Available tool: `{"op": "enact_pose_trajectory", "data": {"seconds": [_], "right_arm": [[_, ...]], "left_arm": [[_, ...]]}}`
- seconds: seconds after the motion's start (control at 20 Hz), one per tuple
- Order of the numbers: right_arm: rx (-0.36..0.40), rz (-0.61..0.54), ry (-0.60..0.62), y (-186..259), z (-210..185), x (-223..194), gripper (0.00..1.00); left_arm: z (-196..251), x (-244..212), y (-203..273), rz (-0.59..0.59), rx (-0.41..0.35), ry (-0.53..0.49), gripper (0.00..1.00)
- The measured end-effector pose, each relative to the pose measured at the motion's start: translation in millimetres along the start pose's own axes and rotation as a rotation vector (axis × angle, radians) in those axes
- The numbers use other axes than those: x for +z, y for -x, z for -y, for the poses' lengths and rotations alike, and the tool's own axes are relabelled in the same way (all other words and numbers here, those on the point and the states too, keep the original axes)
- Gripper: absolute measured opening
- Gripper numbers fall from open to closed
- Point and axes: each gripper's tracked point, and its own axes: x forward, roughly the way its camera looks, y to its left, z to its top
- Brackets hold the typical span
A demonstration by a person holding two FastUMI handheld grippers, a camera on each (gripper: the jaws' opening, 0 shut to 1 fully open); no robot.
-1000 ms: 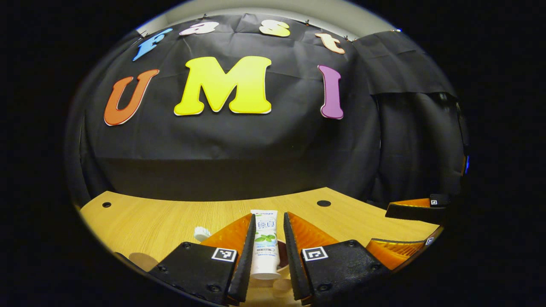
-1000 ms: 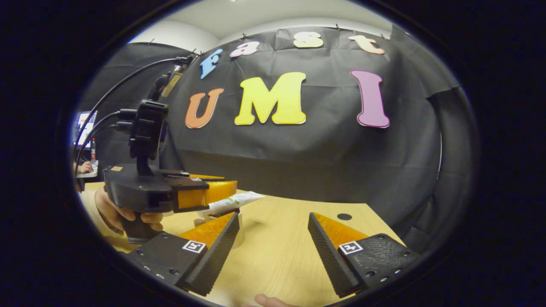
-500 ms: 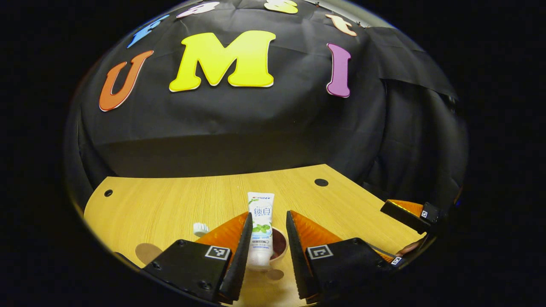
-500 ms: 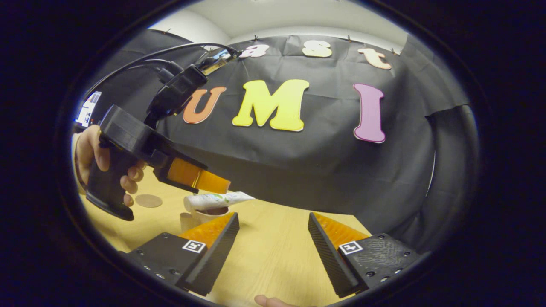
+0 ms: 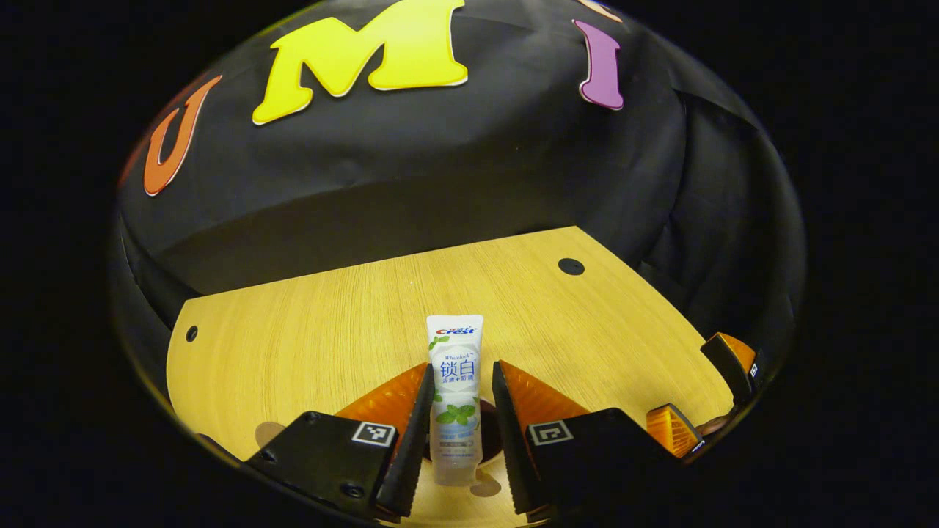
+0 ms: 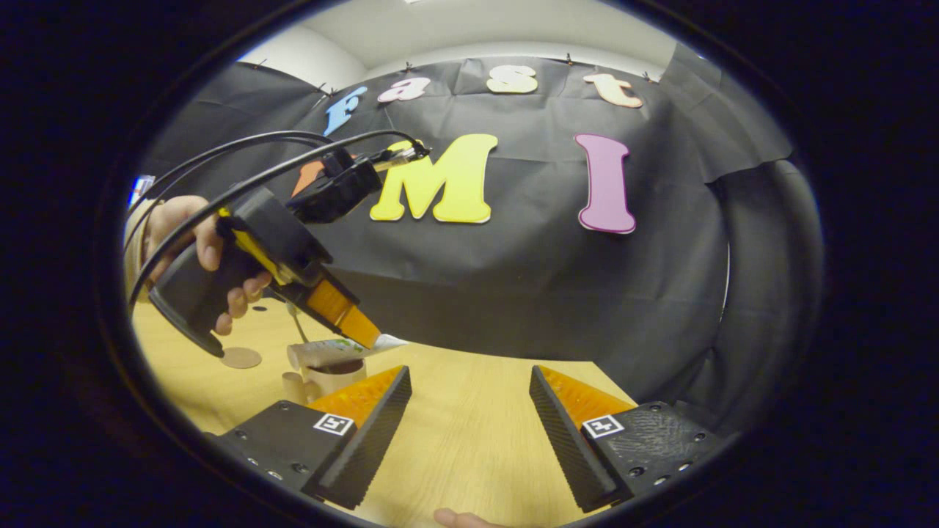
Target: Put the toothbrush and toothpaste on the desktop into the cup, then pick up the cup and place it on the coaster on the desktop.
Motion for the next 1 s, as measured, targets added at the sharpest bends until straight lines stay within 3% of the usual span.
{"op": "enact_pose_trajectory", "data": {"seconds": [0.15, 0.25, 0.3, 0.35, 0.7, 0.75, 0.8, 1.0], "right_arm": [[0.006, 0.016, 0.002, 0.8, -2.4, 2.5, 0.98], [0.006, 0.012, 0.007, -0.6, -2.6, 0.2, 0.96], [0.011, 0.01, 0.005, -0.3, -3.7, 0.0, 0.96], [0.014, 0.01, 0.005, 0.2, -4.7, 0.1, 0.96], [0.028, 0.004, 0.015, -1.5, -9.4, -3.1, 0.98], [0.032, 0.004, 0.017, -0.6, -10.2, -2.8, 0.96], [0.034, 0.004, 0.019, -1.0, -11.3, -2.3, 0.96], [0.034, -0.001, 0.025, -1.7, -11.0, -5.3, 0.98]], "left_arm": [[-0.4, 1.0, -6.3, -0.053, 0.004, -0.009, 0.55], [8.3, -10.3, -6.3, -0.114, -0.036, 0.022, 0.55], [14.1, -19.5, -6.1, -0.154, -0.06, 0.035, 0.66], [13.5, -25.4, -7.8, -0.179, -0.055, 0.04, 0.55], [3.2, -18.9, -12.3, -0.179, -0.003, -0.006, 0.51], [3.5, -19.3, -12.5, -0.177, -0.004, -0.007, 0.56], [3.4, -19.6, -12.5, -0.182, -0.001, -0.009, 0.5], [1.4, -16.6, -9.5, -0.165, 0.004, 0.003, 0.42]]}}
